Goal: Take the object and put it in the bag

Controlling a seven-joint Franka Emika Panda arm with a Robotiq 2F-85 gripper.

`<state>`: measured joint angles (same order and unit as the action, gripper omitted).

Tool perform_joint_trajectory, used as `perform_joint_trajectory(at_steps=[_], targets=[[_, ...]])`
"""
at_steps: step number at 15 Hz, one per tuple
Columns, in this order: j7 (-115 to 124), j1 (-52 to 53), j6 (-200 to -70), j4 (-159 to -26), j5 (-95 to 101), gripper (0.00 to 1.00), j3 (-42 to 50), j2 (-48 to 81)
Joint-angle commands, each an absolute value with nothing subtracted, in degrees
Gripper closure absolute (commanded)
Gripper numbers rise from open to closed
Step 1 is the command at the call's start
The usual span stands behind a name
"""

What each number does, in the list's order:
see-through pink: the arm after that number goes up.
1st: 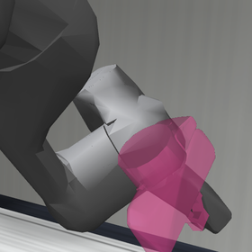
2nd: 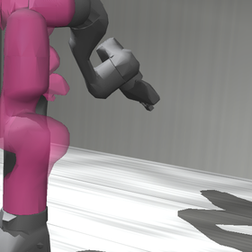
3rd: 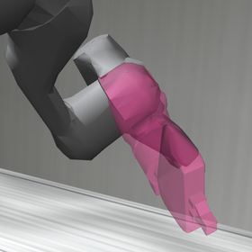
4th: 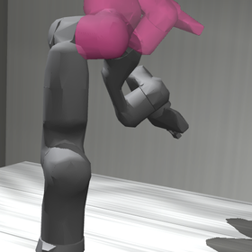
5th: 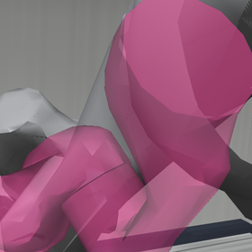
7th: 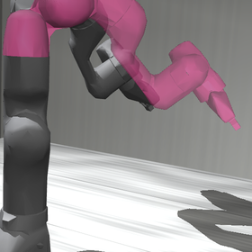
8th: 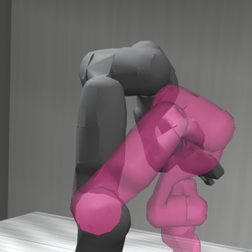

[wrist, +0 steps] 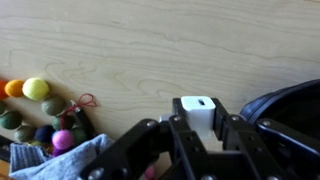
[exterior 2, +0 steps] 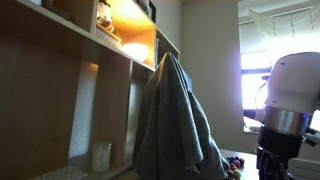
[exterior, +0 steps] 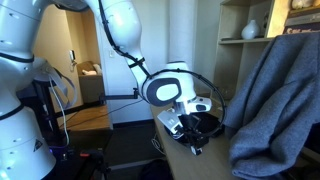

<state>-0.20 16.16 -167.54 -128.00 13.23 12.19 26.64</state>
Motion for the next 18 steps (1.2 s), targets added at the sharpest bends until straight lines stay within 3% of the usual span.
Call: perform_joint_trajectory(at_steps=[1,10,18], targets=[[-6.0,11.0,-161.4,-125.9,13.9,0.92,5.7,26.0],[-19.6,2.4,-154.3,-122.3,13.1,0.92,-3.4,26.8],[-11.2,4.0,-153.2,-120.2,13.9,0.92,0.7,27.6]])
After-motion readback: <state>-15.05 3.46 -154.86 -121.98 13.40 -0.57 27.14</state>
